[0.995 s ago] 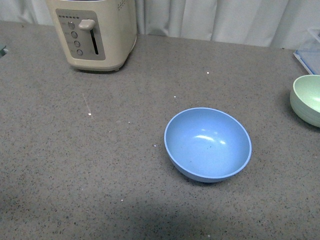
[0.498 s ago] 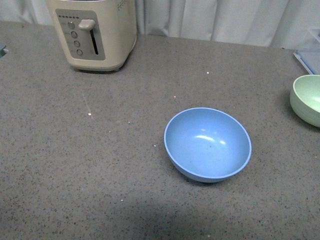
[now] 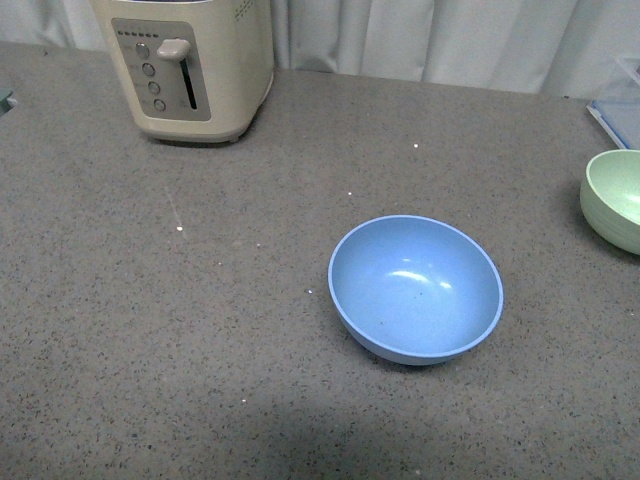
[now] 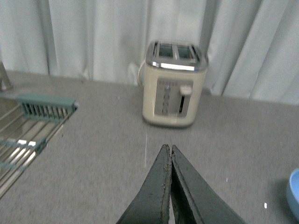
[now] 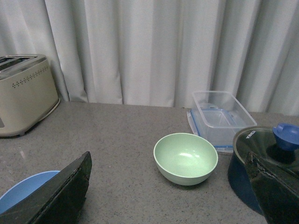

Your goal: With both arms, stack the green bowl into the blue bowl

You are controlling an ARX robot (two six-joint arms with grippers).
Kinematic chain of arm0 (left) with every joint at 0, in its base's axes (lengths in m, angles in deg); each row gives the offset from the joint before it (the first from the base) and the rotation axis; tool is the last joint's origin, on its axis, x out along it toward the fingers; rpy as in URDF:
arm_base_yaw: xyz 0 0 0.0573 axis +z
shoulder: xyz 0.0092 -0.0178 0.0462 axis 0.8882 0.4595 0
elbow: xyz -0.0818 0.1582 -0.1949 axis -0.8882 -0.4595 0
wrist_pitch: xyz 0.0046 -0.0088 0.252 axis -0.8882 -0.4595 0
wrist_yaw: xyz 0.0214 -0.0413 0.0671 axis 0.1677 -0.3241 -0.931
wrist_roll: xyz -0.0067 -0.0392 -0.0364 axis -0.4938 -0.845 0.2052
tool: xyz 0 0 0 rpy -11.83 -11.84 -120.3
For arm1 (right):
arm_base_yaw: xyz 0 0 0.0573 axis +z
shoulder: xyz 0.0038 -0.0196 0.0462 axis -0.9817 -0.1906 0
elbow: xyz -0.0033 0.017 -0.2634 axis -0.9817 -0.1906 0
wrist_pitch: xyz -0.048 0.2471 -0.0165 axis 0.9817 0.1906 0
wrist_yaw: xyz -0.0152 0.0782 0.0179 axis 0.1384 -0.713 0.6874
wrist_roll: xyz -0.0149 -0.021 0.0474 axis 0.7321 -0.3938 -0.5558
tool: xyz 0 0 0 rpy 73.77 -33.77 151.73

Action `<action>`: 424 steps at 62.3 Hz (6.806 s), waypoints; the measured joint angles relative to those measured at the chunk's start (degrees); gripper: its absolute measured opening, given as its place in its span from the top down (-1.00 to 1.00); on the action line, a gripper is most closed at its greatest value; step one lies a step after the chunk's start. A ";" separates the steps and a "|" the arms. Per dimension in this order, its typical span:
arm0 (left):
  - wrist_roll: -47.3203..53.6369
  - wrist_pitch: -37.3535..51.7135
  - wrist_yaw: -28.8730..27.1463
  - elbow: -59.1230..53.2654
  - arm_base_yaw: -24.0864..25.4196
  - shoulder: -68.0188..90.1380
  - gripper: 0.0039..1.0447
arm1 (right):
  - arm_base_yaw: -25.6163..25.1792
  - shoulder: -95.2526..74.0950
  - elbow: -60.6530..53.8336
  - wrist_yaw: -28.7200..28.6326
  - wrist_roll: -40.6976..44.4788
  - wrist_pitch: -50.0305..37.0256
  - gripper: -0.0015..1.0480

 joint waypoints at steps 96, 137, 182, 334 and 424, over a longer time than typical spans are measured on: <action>0.15 -7.08 0.17 0.00 0.00 -7.32 -0.88 | -8.09 -103.93 47.67 -11.17 35.74 -7.54 -0.83; 0.17 -7.10 0.17 0.00 0.00 -7.32 -0.88 | -3.30 -117.39 59.14 -10.56 38.34 -4.70 -0.28; 0.17 -7.10 0.17 0.00 0.00 -7.32 -0.88 | 3.61 -99.47 50.84 -19.50 45.00 4.20 0.96; 0.17 -7.10 0.17 0.00 0.00 -7.32 -0.88 | 1.03 -43.71 12.68 5.79 -7.10 15.93 -0.83; 0.22 -7.17 0.13 0.00 0.00 -7.50 -0.88 | -0.11 0.02 0.00 0.00 -0.15 -0.33 0.98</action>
